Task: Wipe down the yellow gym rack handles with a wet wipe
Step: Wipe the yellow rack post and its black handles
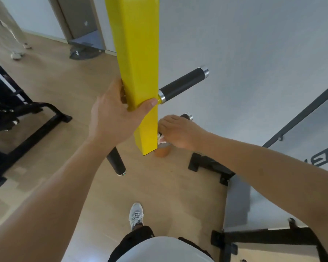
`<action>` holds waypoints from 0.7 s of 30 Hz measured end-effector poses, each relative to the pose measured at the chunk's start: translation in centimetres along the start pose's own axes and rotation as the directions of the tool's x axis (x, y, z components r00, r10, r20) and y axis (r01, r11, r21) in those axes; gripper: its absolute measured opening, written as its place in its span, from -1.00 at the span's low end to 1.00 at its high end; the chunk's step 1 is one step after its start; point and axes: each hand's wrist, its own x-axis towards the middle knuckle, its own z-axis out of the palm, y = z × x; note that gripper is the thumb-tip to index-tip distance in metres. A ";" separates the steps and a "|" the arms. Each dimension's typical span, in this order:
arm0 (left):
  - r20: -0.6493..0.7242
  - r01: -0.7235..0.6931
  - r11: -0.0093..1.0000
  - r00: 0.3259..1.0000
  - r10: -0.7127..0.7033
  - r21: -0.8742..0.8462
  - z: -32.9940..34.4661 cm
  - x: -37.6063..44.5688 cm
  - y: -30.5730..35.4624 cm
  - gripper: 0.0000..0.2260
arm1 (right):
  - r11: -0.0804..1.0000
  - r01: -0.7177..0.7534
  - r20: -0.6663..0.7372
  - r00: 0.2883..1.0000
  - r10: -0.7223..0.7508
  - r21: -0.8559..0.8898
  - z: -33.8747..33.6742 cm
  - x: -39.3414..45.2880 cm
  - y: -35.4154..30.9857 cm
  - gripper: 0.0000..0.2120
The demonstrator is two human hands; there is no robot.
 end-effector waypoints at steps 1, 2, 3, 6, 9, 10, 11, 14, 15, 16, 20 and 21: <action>0.011 0.004 1.000 1.000 -0.004 -0.017 -0.1 0.0 0.0 -0.42 | 1.000 0.008 -0.015 1.000 -0.008 0.014 0.0 0.2 -0.2 -0.56; 0.031 0.013 0.999 0.999 -0.011 -0.045 -0.2 0.0 0.0 -0.42 | 1.000 0.003 -0.031 1.000 -0.003 0.004 0.2 -0.1 0.1 -0.56; 0.061 0.025 0.996 0.998 -0.020 -0.082 -0.4 0.0 0.0 -0.43 | 1.000 -0.019 -0.037 0.999 0.018 -0.013 0.3 -0.6 0.8 -0.57; 0.175 0.063 0.978 0.984 -0.028 -0.200 -1.3 0.1 0.3 -0.48 | 0.981 -0.188 -0.047 0.981 0.186 -0.036 0.7 -3.2 3.9 -0.63; 0.262 0.080 0.958 0.965 -0.005 -0.275 -2.0 0.3 0.3 -0.43 | 0.914 -0.405 0.039 0.913 0.406 -0.020 -0.2 -5.4 5.4 -0.69; 0.282 0.075 0.957 0.959 0.007 -0.281 -2.0 0.4 0.3 -0.41 | 0.867 -0.499 0.096 0.863 0.496 0.002 -0.3 -5.9 5.3 -0.74; 0.300 0.075 0.955 0.954 0.015 -0.287 -2.1 0.5 0.1 -0.41 | 0.807 -0.589 0.156 0.800 0.579 0.030 -0.2 -6.4 4.9 -0.82; 0.352 0.100 0.940 0.936 0.023 -0.326 -2.3 1.0 -0.4 -0.44 | 0.583 -0.741 0.511 0.662 0.548 0.333 -0.2 -7.5 -0.4 -0.77; 0.368 0.112 0.934 0.930 0.023 -0.340 -2.4 1.2 -0.7 -0.44 | 0.511 -0.722 0.553 0.689 0.469 0.467 -0.3 -7.4 -3.1 -0.72; 0.383 0.122 0.928 0.923 0.023 -0.351 -2.4 1.5 -0.9 -0.44 | 0.437 -0.690 0.550 0.724 0.416 0.578 -0.7 -6.9 -6.1 -0.73; 0.429 0.121 0.918 0.902 0.058 -0.378 -2.1 2.2 -2.0 -0.44 | 0.132 -0.544 0.383 0.723 0.576 0.829 -4.0 -3.1 -15.5 -0.80; 0.427 0.104 0.920 0.901 0.073 -0.378 -2.0 2.2 -2.2 -0.45 | 0.093 -0.517 0.350 0.690 0.633 0.851 -4.6 -1.9 -16.8 -0.73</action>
